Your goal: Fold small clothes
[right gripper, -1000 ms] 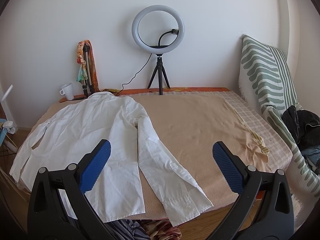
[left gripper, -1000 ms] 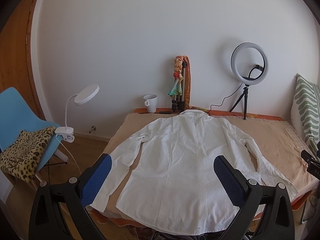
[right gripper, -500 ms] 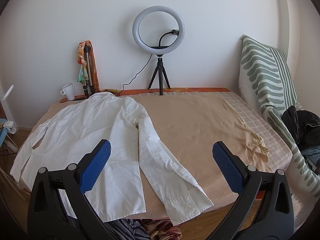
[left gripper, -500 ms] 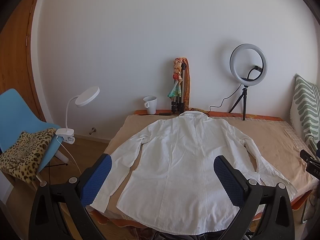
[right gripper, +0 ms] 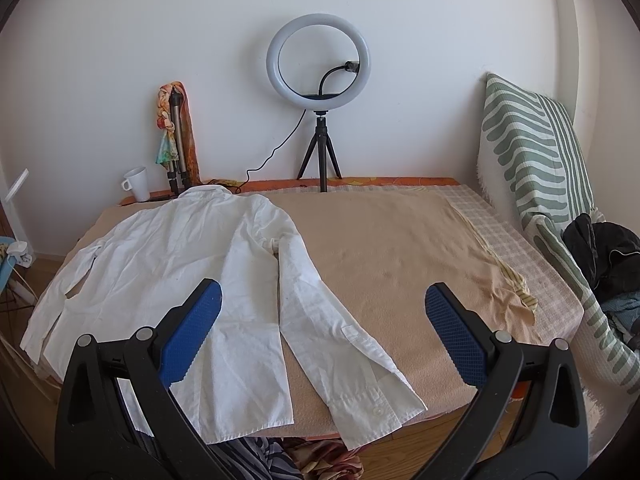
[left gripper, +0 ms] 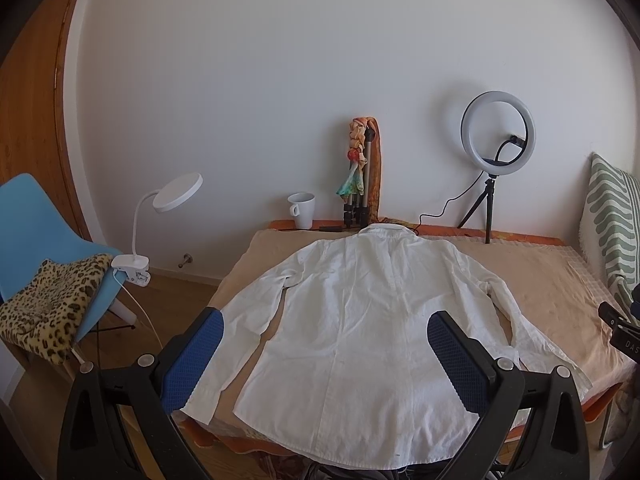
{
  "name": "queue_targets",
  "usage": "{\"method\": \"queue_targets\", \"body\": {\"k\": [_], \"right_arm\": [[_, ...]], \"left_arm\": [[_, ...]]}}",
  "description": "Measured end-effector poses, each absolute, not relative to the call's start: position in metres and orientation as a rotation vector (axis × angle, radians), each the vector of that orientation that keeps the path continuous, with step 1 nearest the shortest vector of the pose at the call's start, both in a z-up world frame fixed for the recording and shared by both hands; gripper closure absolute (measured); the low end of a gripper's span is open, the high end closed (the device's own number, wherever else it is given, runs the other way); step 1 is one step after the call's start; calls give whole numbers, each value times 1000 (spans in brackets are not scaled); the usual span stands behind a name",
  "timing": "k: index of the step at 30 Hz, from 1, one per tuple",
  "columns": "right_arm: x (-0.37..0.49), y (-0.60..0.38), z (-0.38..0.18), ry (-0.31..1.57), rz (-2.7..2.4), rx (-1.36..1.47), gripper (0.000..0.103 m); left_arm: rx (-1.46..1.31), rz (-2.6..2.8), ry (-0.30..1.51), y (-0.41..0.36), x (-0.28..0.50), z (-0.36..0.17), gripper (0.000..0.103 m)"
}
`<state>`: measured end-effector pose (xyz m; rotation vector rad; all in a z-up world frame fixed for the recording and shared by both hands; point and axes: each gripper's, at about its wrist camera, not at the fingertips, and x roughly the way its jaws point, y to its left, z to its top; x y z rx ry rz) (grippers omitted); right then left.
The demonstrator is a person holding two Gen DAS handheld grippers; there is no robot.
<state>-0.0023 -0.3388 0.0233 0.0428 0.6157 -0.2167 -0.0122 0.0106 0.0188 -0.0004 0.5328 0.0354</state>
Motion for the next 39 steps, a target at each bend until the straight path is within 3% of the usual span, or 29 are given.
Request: {"method": "queue_targets", "body": {"k": [23, 34, 39], "right_arm": [[-1, -327, 28, 621, -213, 35, 0], [6, -308, 20, 631, -141, 54, 0], [10, -302, 14, 644, -78, 101, 0]], "left_arm": [[-18, 66, 545, 33, -4, 11, 0], [-97, 133, 531, 122, 3, -29, 3], [-128, 101, 617, 173, 31, -62, 11]]}}
